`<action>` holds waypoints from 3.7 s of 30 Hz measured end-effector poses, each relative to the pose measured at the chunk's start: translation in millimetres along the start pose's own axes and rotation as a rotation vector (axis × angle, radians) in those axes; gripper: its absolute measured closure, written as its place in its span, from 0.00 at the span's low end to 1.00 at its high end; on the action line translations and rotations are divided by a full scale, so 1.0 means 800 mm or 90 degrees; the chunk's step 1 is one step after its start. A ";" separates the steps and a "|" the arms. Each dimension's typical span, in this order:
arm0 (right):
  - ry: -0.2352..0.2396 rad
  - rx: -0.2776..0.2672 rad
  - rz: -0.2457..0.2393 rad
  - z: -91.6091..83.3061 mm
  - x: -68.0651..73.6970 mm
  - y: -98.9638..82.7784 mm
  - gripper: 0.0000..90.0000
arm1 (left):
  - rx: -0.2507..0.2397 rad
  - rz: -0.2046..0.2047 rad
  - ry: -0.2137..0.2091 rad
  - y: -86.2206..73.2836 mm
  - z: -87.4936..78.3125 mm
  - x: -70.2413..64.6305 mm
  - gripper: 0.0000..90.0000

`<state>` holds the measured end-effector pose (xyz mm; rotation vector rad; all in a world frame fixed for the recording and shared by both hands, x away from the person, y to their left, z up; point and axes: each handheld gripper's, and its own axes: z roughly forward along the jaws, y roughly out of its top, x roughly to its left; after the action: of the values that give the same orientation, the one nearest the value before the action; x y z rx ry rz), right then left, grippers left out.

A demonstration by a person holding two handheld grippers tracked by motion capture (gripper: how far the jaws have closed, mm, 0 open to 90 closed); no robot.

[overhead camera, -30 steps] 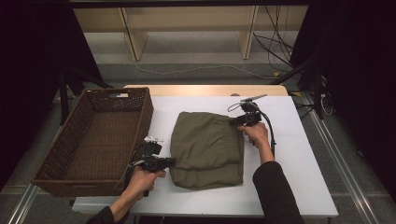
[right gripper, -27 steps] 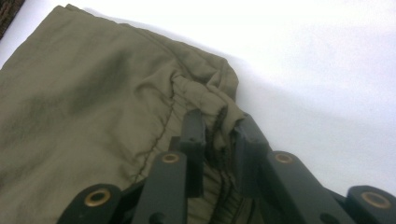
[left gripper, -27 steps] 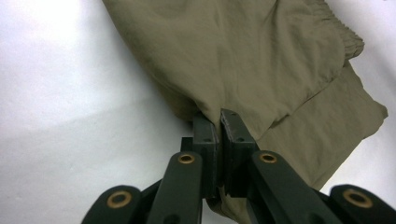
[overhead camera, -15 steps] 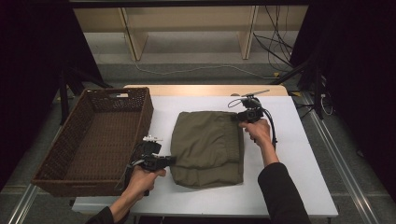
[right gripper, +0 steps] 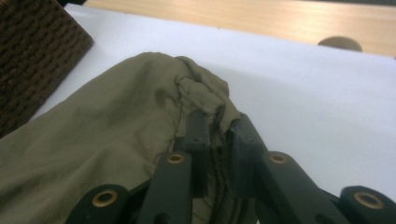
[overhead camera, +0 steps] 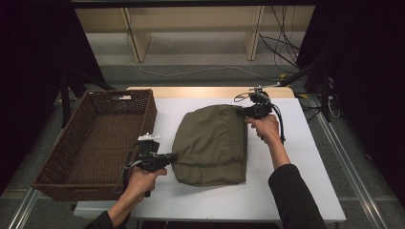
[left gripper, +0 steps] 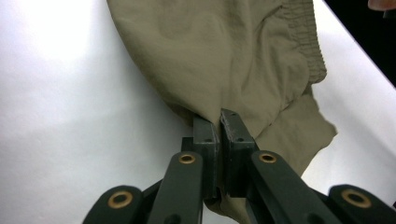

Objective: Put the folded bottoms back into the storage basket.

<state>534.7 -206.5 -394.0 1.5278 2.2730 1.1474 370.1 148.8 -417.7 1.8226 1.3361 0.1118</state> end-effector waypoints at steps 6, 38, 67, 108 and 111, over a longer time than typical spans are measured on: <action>0.006 -0.022 -0.002 -0.012 0.008 0.017 0.89 | -0.025 -0.001 -0.007 0.011 -0.014 -0.001 0.95; 0.043 -0.103 -0.037 -0.027 0.094 0.105 0.89 | -0.152 -0.036 -0.014 0.055 -0.117 0.040 0.95; 0.067 -0.103 -0.077 0.007 0.189 0.159 0.89 | -0.230 -0.079 -0.007 0.060 -0.207 0.095 0.95; 0.106 -0.083 -0.121 0.066 0.298 0.178 0.89 | -0.267 -0.137 0.025 0.032 -0.293 0.167 0.95; 0.110 -0.082 -0.120 0.071 0.305 0.177 0.89 | -0.269 -0.143 0.028 0.029 -0.299 0.174 0.95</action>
<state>554.1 53.8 -273.6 1.1821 2.3379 1.3868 322.4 397.9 -304.9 1.3170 1.4146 0.2920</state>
